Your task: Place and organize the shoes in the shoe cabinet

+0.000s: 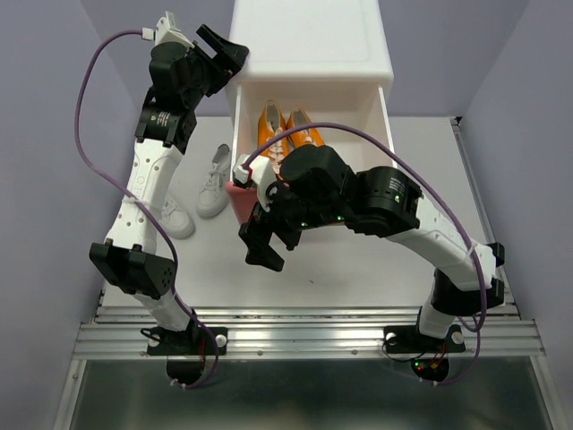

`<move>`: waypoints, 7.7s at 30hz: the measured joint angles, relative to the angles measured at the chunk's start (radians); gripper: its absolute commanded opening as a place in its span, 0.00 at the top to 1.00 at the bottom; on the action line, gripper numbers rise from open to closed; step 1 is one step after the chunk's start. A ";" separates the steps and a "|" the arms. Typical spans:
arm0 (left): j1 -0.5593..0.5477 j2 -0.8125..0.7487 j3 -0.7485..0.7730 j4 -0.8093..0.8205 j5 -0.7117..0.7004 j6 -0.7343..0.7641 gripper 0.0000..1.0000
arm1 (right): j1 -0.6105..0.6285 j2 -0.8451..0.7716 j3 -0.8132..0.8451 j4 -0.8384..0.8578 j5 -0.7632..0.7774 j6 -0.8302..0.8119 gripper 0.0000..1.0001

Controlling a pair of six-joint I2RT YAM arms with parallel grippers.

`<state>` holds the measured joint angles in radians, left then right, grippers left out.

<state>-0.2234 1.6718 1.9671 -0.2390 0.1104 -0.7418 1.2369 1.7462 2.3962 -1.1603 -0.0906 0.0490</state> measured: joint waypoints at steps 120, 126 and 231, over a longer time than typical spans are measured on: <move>-0.029 -0.064 -0.129 0.142 -0.102 -0.060 0.11 | -0.373 0.101 -0.877 0.754 0.911 0.338 0.14; -0.028 -0.067 -0.150 0.173 -0.113 -0.066 0.12 | -0.378 0.099 -0.928 0.898 0.901 0.278 0.47; 0.271 0.501 -0.175 -0.172 0.163 0.377 0.82 | -0.844 -0.369 -0.808 0.030 0.486 0.771 0.00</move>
<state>0.0479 2.1731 1.7916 -0.4114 0.2733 -0.3645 0.3927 1.3769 1.5887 -1.1301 0.3958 0.8196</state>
